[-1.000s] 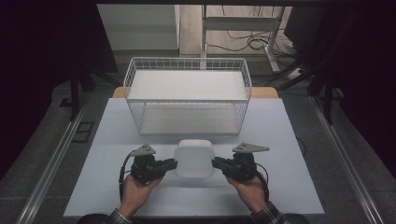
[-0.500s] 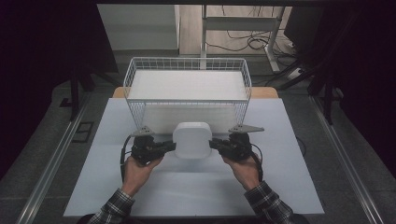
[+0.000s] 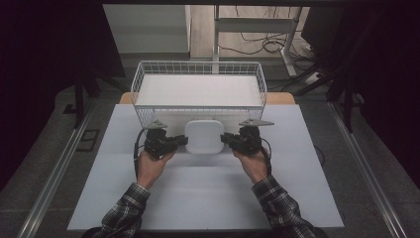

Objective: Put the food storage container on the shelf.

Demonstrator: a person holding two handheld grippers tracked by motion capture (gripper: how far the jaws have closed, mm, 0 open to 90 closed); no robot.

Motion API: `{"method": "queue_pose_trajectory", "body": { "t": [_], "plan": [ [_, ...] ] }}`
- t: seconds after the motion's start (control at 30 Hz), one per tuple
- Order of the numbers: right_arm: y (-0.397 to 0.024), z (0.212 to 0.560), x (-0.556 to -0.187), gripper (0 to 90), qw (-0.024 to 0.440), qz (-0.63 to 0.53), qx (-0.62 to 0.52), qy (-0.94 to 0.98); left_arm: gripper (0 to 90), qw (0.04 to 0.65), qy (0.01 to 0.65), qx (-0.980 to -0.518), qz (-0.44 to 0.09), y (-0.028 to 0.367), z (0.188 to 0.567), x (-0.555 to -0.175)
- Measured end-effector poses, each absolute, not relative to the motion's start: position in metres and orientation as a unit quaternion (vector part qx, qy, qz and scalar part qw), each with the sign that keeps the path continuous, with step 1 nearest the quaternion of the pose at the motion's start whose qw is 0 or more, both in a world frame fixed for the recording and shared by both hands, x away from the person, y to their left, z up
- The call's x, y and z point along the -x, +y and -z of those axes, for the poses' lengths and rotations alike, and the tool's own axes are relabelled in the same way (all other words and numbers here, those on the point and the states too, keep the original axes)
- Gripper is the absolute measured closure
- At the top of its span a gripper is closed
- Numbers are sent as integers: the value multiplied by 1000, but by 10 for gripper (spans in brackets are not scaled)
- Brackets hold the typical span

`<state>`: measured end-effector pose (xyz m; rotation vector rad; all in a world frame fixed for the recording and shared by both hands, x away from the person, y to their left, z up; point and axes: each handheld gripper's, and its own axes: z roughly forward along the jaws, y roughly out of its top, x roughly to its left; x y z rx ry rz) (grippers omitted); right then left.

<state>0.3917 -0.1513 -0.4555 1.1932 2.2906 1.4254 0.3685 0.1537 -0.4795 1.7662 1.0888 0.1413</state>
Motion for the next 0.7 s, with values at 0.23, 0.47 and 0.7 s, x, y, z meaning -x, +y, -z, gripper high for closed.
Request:
{"method": "queue_pose_trajectory", "body": {
  "t": [0.23, 0.47, 0.7],
  "plan": [
    [-148, 467, -404, 769, 83, -476, -417, 770, 785, 499, 471, -726, -51, 155, 488, -379],
    [-142, 475, -412, 756, 87, -469, -417, 774, 782, 499, 480, -719, -48, 158, 498, -384],
    [-136, 479, -416, 649, 111, -457, -410, 782, 727, 498, 476, -721, -80, 156, 499, -386]
  ]
}}
